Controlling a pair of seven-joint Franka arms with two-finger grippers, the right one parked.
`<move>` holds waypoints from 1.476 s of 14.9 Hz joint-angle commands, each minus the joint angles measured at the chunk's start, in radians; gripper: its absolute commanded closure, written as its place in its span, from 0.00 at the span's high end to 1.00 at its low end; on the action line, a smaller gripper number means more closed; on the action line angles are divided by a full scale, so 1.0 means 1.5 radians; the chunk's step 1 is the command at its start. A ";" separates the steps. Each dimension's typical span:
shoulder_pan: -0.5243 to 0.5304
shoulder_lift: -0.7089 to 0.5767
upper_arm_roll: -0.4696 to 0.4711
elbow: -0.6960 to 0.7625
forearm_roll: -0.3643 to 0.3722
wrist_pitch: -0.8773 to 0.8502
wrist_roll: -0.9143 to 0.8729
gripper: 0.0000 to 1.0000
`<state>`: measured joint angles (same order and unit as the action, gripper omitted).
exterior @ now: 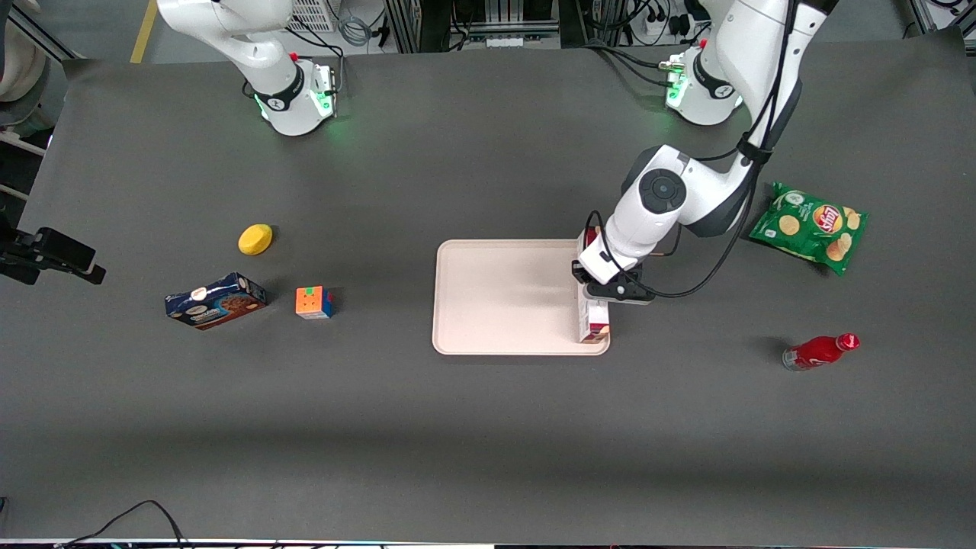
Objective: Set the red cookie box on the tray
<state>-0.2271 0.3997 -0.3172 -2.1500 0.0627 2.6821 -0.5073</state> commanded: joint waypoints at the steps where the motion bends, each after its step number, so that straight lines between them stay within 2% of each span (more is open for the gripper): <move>1: -0.023 0.015 0.024 0.030 0.016 -0.001 -0.025 0.00; 6: -0.036 0.027 0.040 0.044 0.019 -0.002 -0.025 0.00; 7: -0.037 0.028 0.042 0.044 0.027 -0.001 -0.025 0.14; 8: -0.037 0.029 0.043 0.043 0.035 0.001 -0.025 0.80; 9: -0.037 0.029 0.043 0.043 0.049 0.003 -0.025 1.00; 15: -0.032 -0.014 0.057 0.054 0.055 -0.025 -0.018 1.00; 20: 0.014 -0.100 0.060 0.167 0.045 -0.272 0.055 1.00; 22: 0.054 -0.152 0.060 0.185 0.042 -0.329 0.083 1.00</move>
<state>-0.2149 0.2827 -0.2250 -1.9071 0.1281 2.3226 -0.4514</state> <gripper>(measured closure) 0.000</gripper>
